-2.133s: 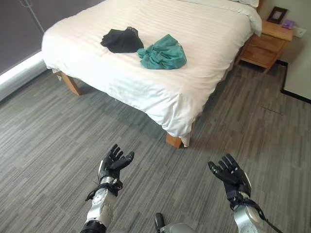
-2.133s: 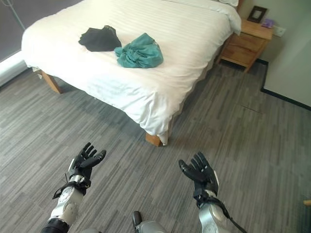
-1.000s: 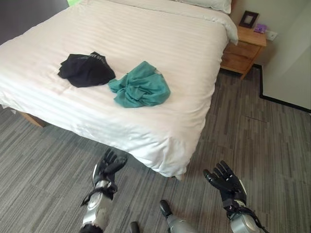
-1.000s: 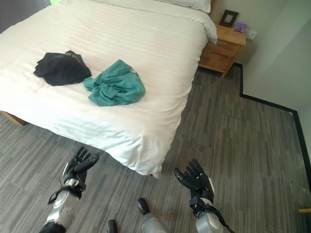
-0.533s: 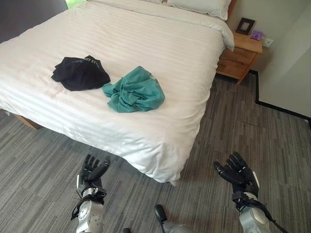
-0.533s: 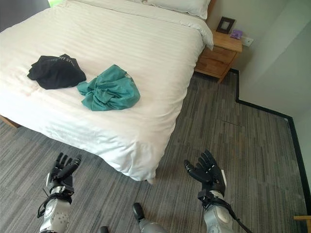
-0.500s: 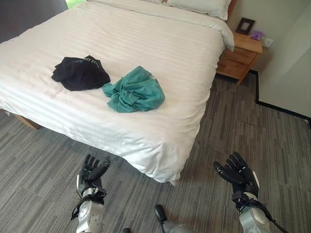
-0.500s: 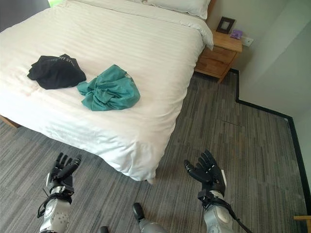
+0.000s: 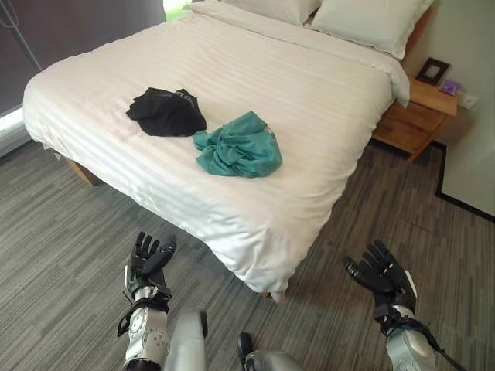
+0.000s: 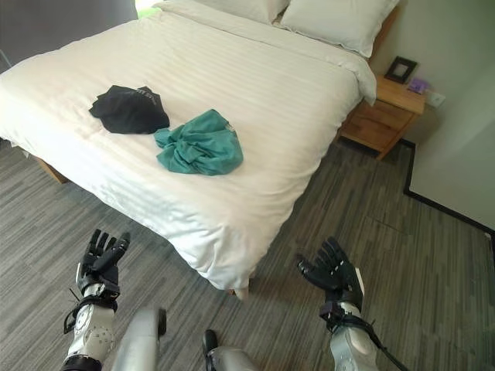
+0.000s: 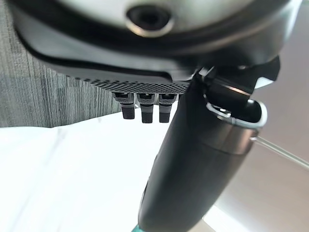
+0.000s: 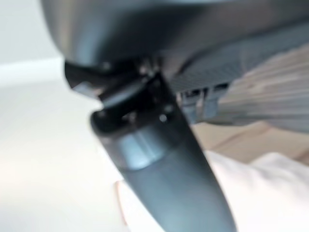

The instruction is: Pick up bed clothes into laundry basket.

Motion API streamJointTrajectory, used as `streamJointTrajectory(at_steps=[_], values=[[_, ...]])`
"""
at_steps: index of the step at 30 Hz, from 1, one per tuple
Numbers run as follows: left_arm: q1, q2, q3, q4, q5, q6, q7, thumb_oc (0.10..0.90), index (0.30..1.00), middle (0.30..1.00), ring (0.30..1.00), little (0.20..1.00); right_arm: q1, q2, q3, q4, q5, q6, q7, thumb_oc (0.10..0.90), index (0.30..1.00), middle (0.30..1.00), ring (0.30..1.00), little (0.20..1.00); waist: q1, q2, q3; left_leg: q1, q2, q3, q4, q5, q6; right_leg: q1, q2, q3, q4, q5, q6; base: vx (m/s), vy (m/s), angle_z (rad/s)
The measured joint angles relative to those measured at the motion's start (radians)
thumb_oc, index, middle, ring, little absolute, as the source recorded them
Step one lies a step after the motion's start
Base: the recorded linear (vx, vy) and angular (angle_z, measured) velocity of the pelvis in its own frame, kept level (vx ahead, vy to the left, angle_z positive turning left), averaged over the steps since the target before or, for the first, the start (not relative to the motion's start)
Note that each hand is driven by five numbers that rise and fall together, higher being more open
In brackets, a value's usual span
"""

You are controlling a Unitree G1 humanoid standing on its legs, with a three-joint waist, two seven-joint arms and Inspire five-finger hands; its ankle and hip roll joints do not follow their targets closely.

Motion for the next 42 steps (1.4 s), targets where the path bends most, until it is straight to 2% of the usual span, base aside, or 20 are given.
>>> streamJointTrajectory(at_steps=[2,3,6,7,9,10,12,13,17,18,19,20,21,23,28,32,34,37,40,42], values=[[-0.002,-0.002,0.024,-0.028,0.001,-0.013,0.003,0.8,0.9,0.9,0.9,0.9,0.005,-0.005,-0.059,-0.039,-0.003,-0.009,-0.011,0.8,0.9,0.9,0.9,0.9,-0.003,-0.006,-0.001,-0.007,0.029,-0.042,-0.026,-0.085,0.028,-0.044,0.004,0.086,0.175,-0.104,-0.034,0.08,0.363,-0.4],[-0.017,-0.002,0.032,-0.02,-0.004,-0.015,0.005,0.8,0.9,0.9,0.9,0.9,-0.01,0.003,-0.077,-0.029,0.0,-0.012,-0.021,0.8,0.9,0.9,0.9,0.9,-0.007,0.008,0.004,-0.002,0.08,-0.073,-0.126,-0.11,0.046,-0.058,0.033,0.094,0.183,-0.097,0.0,0.33,0.582,-0.35],[-0.09,0.0,0.04,0.013,-0.05,-0.035,0.019,0.8,0.9,0.9,0.9,0.9,0.006,0.016,-0.152,-0.025,0.017,-0.028,-0.059,0.8,0.9,0.9,0.9,0.9,0.0,0.043,0.021,0.165,0.292,-0.108,-0.976,-0.116,0.039,-0.047,0.051,0.071,0.038,-0.069,-0.008,0.3,0.549,-0.36],[-0.094,-0.005,0.027,0.043,-0.055,-0.048,0.019,0.8,0.9,0.9,0.9,0.9,0.008,-0.01,-0.18,-0.004,0.017,-0.033,-0.071,0.8,0.9,0.9,0.9,0.9,-0.027,0.093,0.009,0.28,0.38,-0.071,-1.393,-0.106,0.009,-0.037,0.059,0.006,-0.01,-0.075,0.053,0.24,0.398,-0.13],[-0.13,-0.005,0.011,0.077,-0.07,-0.049,0.017,0.8,0.9,0.9,0.9,0.9,0.014,-0.027,-0.253,-0.016,0.018,-0.064,-0.108,0.8,0.9,0.9,0.9,0.9,-0.06,0.117,0.003,0.396,0.404,0.02,-1.671,-0.083,-0.04,-0.061,0.041,0.006,-0.018,0.009,-0.031,0.42,0.752,-0.28],[-0.132,-0.004,0.007,0.067,-0.076,-0.051,0.016,0.8,0.9,0.9,0.9,0.9,0.011,-0.052,-0.259,-0.048,0.011,-0.064,-0.121,0.8,0.9,0.9,0.9,0.9,-0.069,0.147,-0.008,0.435,0.378,-0.001,-1.735,-0.096,-0.053,-0.092,0.038,0.024,-0.046,-0.002,0.025,0.36,0.692,-0.9],[-0.126,-0.016,0.009,0.058,-0.076,-0.061,0.003,0.8,0.9,0.9,0.9,0.9,0.032,-0.111,-0.264,-0.13,-0.002,-0.085,-0.123,0.8,0.9,0.9,0.9,0.9,-0.077,0.225,-0.008,0.461,0.386,0.001,-1.718,-0.138,-0.061,-0.142,0.085,0.069,0.145,-0.11,-0.024,0.32,0.603,-0.51],[-0.142,-0.042,0.002,0.094,-0.071,-0.067,-0.022,0.8,0.9,0.9,0.9,0.9,-0.019,-0.078,-0.335,-0.082,-0.012,-0.113,-0.116,0.8,0.9,0.9,0.9,0.9,-0.113,0.262,-0.003,0.515,0.366,-0.006,-1.79,-0.12,-0.051,-0.143,0.088,0.074,0.181,-0.135,0.013,0.37,0.724,-0.15],[-0.079,-0.014,-0.002,0.046,-0.099,-0.073,-0.03,0.8,0.9,0.9,0.9,0.9,-0.069,-0.114,-0.309,-0.13,0.002,-0.113,-0.148,0.8,0.9,0.9,0.9,0.9,-0.089,0.289,-0.037,0.606,0.295,0.086,-1.821,-0.095,-0.038,-0.221,0.004,0.157,0.17,-0.117,0.114,0.22,0.538,-0.84],[-0.081,0.002,-0.006,0.044,-0.098,-0.072,-0.031,0.8,0.9,0.9,0.9,0.9,-0.076,-0.105,-0.304,-0.124,0.003,-0.115,-0.15,0.8,0.9,0.9,0.9,0.9,-0.094,0.284,-0.034,0.626,0.285,0.101,-1.848,-0.089,-0.095,-0.227,-0.02,0.15,0.171,-0.117,0.13,0.09,0.49,-0.45],[-0.089,0.047,-0.016,0.046,-0.098,-0.071,-0.031,0.8,0.9,0.9,0.9,0.9,-0.075,-0.065,-0.263,-0.097,0.008,-0.119,-0.154,0.8,0.9,0.9,0.9,0.9,-0.098,0.234,-0.032,0.627,0.254,0.117,-1.838,-0.09,-0.073,-0.232,-0.082,0.129,0.166,-0.102,0.122,0.12,0.465,-0.25],[-0.09,0.064,-0.019,0.049,-0.099,-0.07,-0.03,0.8,0.9,0.9,0.9,0.9,-0.058,-0.054,-0.232,-0.094,0.008,-0.119,-0.151,0.8,0.9,0.9,0.9,0.9,-0.096,0.232,-0.034,0.615,0.252,0.117,-1.831,-0.099,-0.059,-0.223,-0.105,0.18,0.148,-0.106,0.128,0.19,0.614,-0.38],[-0.079,0.138,-0.042,0.049,-0.096,-0.068,-0.034,0.8,0.9,0.9,0.9,0.9,-0.037,0.025,-0.185,-0.102,0.068,-0.124,-0.118,0.8,0.9,0.9,0.9,0.9,-0.081,0.179,-0.041,0.593,0.244,0.158,-1.777,-0.153,-0.006,-0.2,-0.149,0.107,0.055,0.159,0.164,0.16,0.399,-0.36],[-0.06,0.2,-0.026,0.051,-0.089,-0.049,-0.037,0.8,0.9,0.9,0.9,0.9,-0.018,0.126,-0.118,-0.118,0.111,-0.117,-0.085,0.8,0.9,0.9,0.9,0.9,-0.054,0.158,-0.051,0.643,0.286,0.195,-1.828,-0.139,-0.042,-0.178,-0.122,0.155,-0.035,0.265,0.21,0.11,0.307,-0.72],[-0.066,0.228,-0.029,0.042,-0.068,-0.053,-0.045,0.8,0.9,0.9,0.9,0.9,-0.003,0.098,-0.091,-0.074,0.113,-0.09,-0.046,0.8,0.9,0.9,0.9,0.9,-0.082,0.118,-0.068,0.698,0.218,0.235,-1.903,-0.128,0.007,-0.173,-0.144,0.134,-0.093,0.397,0.155,0.06,0.342,-0.36],[-0.065,0.202,-0.076,0.015,-0.057,-0.043,-0.05,0.8,0.9,0.9,0.9,0.9,0.041,0.105,-0.098,-0.062,0.125,-0.094,-0.047,0.8,0.9,0.9,0.9,0.9,-0.096,0.105,-0.083,0.781,0.19,0.29,-1.94,-0.127,0.017,-0.152,-0.145,0.145,-0.084,0.393,0.159,0.05,0.328,-0.32],[-0.066,0.187,-0.066,0.015,-0.053,-0.043,-0.05,0.8,0.9,0.9,0.9,0.9,0.056,0.106,-0.058,-0.054,0.112,-0.091,-0.035,0.8,0.9,0.9,0.9,0.9,-0.121,0.12,-0.091,0.801,0.217,0.317,-1.959,-0.124,0.014,-0.158,-0.053,0.151,-0.056,0.237,0.262,0.09,0.125,-0.47],[-0.067,0.174,-0.045,0.011,-0.05,-0.047,-0.044,0.8,0.9,0.9,0.9,0.9,0.067,0.101,-0.046,-0.053,0.103,-0.091,-0.019,0.8,0.9,0.9,0.9,0.9,-0.105,0.096,-0.113,0.816,0.202,0.381,-1.959,-0.136,-0.007,-0.146,-0.002,0.043,-0.13,0.184,0.202,0.09,-0.077,-0.64],[-0.074,0.107,-0.024,0.011,-0.051,-0.044,-0.04,0.8,0.9,0.9,0.9,0.9,0.077,0.068,-0.073,0.007,0.113,-0.091,-0.021,0.8,0.9,0.9,0.9,0.9,-0.12,0.151,-0.097,0.807,0.229,0.32,-1.924,-0.132,-0.021,-0.11,0.005,-0.04,-0.139,0.162,0.138,0.13,-0.172,0.22],[-0.071,0.112,-0.037,0.012,-0.066,-0.041,-0.05,0.8,0.9,0.9,0.9,0.9,0.043,0.069,-0.055,0.087,0.119,-0.078,-0.023,0.8,0.9,0.9,0.9,0.9,-0.071,0.11,-0.094,0.771,0.248,0.306,-1.761,-0.15,-0.033,-0.106,0.009,-0.044,-0.085,0.117,0.1,0.01,-0.028,-0.09]])
